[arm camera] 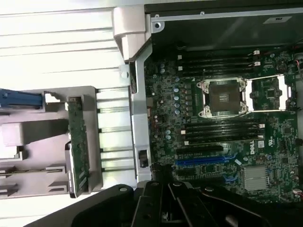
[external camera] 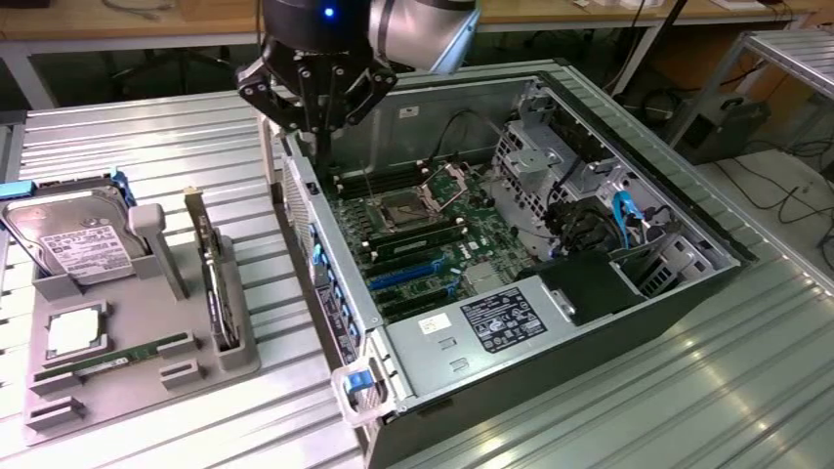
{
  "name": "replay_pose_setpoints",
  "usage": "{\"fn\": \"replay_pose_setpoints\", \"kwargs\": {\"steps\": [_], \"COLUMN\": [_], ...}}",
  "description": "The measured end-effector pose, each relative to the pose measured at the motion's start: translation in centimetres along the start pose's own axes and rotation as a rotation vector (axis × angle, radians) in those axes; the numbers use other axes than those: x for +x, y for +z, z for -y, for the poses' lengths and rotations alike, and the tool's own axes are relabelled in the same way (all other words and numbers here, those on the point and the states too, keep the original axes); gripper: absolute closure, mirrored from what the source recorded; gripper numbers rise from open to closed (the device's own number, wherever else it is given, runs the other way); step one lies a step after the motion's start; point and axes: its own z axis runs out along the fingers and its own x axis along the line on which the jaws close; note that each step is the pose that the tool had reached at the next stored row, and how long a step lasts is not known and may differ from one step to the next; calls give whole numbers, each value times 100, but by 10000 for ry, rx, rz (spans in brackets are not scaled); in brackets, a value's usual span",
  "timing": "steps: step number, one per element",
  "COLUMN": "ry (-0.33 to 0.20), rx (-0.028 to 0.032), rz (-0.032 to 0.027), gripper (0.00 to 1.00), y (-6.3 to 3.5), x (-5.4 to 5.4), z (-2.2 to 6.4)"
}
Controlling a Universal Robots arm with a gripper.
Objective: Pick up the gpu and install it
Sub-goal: 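Reach for the gpu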
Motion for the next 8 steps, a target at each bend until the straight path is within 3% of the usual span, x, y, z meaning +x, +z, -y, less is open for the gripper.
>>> {"fn": "replay_pose_setpoints", "kwargs": {"steps": [1,3,8], "ry": [-1,-2,-1], "rx": [-2,2,30], "rz": [1,0,3], "gripper": [89,89,89], "y": [0,8,45], "x": [140,279,545], "z": [32,52,81]}}
